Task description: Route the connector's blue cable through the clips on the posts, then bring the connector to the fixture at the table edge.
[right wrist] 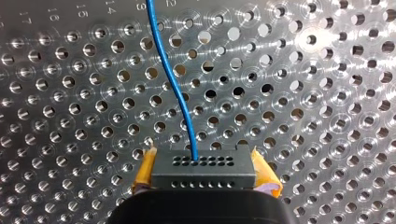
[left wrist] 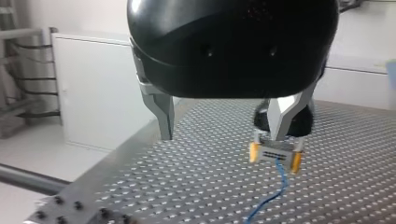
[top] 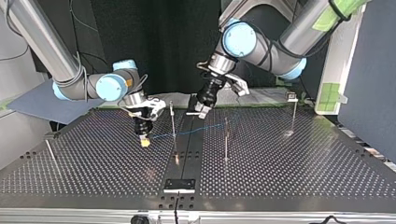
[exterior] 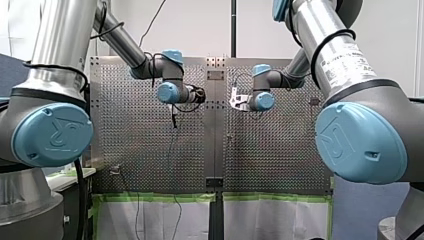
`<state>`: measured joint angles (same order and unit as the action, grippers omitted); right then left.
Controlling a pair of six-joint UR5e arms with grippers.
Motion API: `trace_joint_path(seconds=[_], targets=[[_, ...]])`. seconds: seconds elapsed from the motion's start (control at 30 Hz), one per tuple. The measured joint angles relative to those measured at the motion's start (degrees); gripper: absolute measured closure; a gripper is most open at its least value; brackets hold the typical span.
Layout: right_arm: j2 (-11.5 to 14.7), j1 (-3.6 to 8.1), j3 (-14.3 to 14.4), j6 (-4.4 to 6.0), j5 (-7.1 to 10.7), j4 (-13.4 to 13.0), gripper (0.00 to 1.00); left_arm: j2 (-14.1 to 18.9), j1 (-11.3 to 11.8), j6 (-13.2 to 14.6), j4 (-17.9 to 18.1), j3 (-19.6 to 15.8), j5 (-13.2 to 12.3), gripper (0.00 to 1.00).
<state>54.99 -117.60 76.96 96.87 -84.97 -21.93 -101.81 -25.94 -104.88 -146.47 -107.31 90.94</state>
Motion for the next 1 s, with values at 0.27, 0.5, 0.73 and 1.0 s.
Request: trace_joint_path(seconds=[0.27, 0.5, 0.73, 1.0], targets=[[0.0, -0.11, 0.01, 0.0, 0.38, 0.04, 1.0, -3.76, -3.76, 3.75, -3.75, 3.75, 3.76, 0.0], [0.0, -0.35, 0.02, 0.0, 0.41, 0.05, 1.0, -7.44, -7.44, 7.43, -6.82, 7.43, 7.43, 0.0], [0.0, -0.39, 0.01, 0.0, 0.41, 0.17, 1.0, -9.64, -8.8, 10.66, -8.27, 10.66, 10.66, 0.0], [0.0, -0.11, 0.03, -0.09, 0.41, 0.72, 1.0, -9.79, -7.12, 13.17, -8.48, 12.48, 14.4, 0.0]])
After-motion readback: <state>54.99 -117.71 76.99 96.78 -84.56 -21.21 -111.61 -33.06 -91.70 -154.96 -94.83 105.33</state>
